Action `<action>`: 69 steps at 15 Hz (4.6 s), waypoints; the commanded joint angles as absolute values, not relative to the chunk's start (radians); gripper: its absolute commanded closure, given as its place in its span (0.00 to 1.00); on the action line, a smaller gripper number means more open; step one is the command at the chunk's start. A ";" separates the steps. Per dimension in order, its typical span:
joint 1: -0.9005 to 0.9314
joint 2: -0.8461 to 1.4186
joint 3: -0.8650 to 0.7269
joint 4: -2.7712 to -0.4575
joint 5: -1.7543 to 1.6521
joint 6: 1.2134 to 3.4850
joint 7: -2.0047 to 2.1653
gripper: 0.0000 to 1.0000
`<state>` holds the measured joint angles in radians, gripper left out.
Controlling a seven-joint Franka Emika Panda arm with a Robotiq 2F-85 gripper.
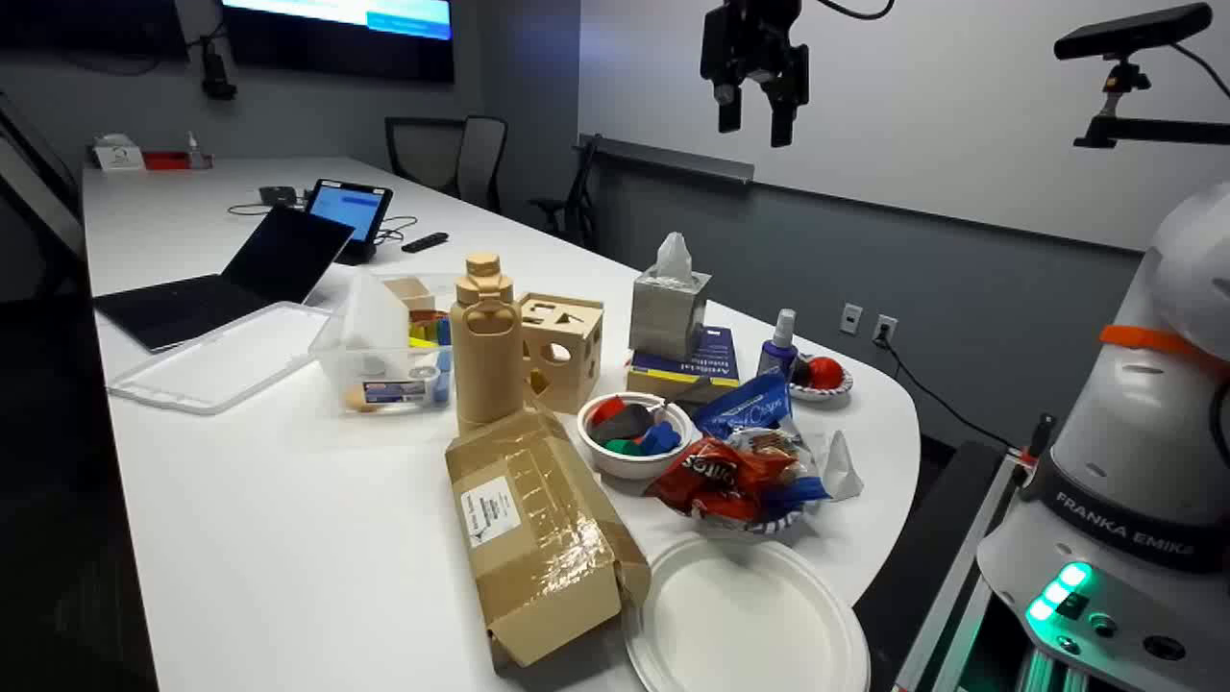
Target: Take the blue block out of the white bowl and put it in the shape box
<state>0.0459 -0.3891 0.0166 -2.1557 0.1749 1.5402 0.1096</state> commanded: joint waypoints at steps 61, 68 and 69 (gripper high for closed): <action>0.193 0.064 0.179 -2.768 0.300 2.976 0.119 0.00; 0.186 0.101 0.201 -2.763 0.301 3.001 0.122 0.26; 0.184 0.102 0.204 -2.763 0.303 3.004 0.122 0.29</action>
<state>0.1996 0.0907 0.1821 -2.7639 0.2874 2.9753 0.1164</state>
